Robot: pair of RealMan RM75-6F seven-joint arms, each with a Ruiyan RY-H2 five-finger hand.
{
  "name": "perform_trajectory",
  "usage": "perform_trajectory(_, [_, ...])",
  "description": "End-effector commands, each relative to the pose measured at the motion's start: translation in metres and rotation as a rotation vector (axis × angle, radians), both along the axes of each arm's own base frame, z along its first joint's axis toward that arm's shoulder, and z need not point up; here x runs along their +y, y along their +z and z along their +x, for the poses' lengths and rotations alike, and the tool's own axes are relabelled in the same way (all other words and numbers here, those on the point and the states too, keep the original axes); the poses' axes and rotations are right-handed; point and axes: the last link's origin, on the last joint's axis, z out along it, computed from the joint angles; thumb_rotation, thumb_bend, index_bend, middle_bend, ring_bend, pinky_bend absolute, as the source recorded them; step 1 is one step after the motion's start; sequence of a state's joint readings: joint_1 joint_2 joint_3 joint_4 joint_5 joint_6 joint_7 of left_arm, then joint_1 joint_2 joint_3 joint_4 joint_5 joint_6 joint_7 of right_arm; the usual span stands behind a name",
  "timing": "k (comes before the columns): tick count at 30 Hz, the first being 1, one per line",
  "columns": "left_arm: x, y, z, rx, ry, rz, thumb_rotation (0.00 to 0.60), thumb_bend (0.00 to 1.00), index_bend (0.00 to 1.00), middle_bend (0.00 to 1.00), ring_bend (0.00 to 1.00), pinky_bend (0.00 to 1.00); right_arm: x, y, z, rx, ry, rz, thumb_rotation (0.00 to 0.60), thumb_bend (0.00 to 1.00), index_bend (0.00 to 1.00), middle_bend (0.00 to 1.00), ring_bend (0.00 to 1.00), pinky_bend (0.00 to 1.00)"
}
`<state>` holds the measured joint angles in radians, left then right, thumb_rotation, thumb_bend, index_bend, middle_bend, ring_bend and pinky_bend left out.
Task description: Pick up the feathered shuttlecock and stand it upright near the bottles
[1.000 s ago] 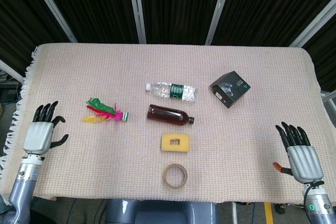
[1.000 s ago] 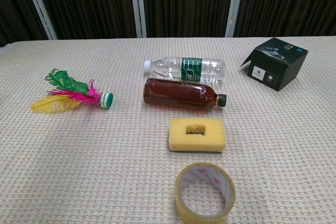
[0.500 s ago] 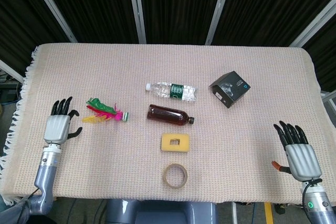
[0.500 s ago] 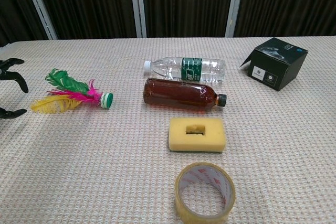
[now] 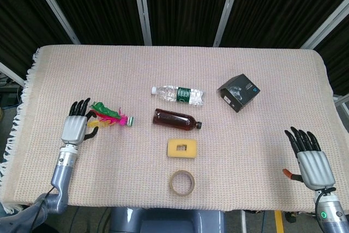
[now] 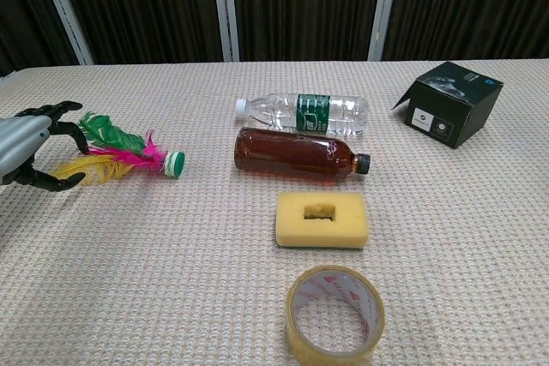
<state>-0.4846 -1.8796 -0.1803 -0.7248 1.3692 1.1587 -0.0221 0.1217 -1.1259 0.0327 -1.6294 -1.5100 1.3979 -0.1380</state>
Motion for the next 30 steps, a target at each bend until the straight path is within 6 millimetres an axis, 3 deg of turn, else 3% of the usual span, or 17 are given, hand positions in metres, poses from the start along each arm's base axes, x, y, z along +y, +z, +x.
perform_trajectory(1, [0.004,-0.007,0.003,0.002,0.005,-0.015,0.562,0.33,0.40,0.00,0.00,0.00,0.001,0.001,0.000,0.001,0.000,-0.005,0.600,0.06,0.00,0.00,0.00,0.00])
perform_trajectory(10, [0.009,-0.015,0.007,-0.009,0.002,-0.016,0.563,0.39,0.51,0.00,0.00,0.00,0.003,0.000,0.000,-0.003,-0.001,0.004,0.600,0.06,0.00,0.00,0.00,0.00])
perform_trajectory(14, [0.011,-0.016,0.010,-0.023,-0.009,-0.006,0.561,0.48,0.65,0.00,0.00,0.00,0.002,-0.001,0.001,0.004,0.000,0.006,0.600,0.06,0.00,0.00,0.00,0.00])
perform_trajectory(17, [0.012,-0.015,0.011,-0.013,-0.021,0.016,0.562,0.52,0.69,0.00,0.00,0.00,0.000,-0.002,-0.001,0.005,-0.008,0.005,0.600,0.06,0.00,0.00,0.00,0.00])
perform_trajectory(24, [0.010,0.001,0.018,-0.054,-0.081,0.087,0.562,0.53,0.71,0.01,0.00,0.00,0.000,-0.001,-0.002,0.004,-0.017,0.001,0.600,0.06,0.00,0.00,0.00,0.00])
perform_trajectory(30, [0.011,0.019,0.043,-0.089,-0.173,0.153,0.563,0.52,0.67,0.01,0.00,0.00,0.000,-0.004,-0.001,0.009,-0.017,0.015,0.600,0.06,0.00,0.00,0.00,0.00])
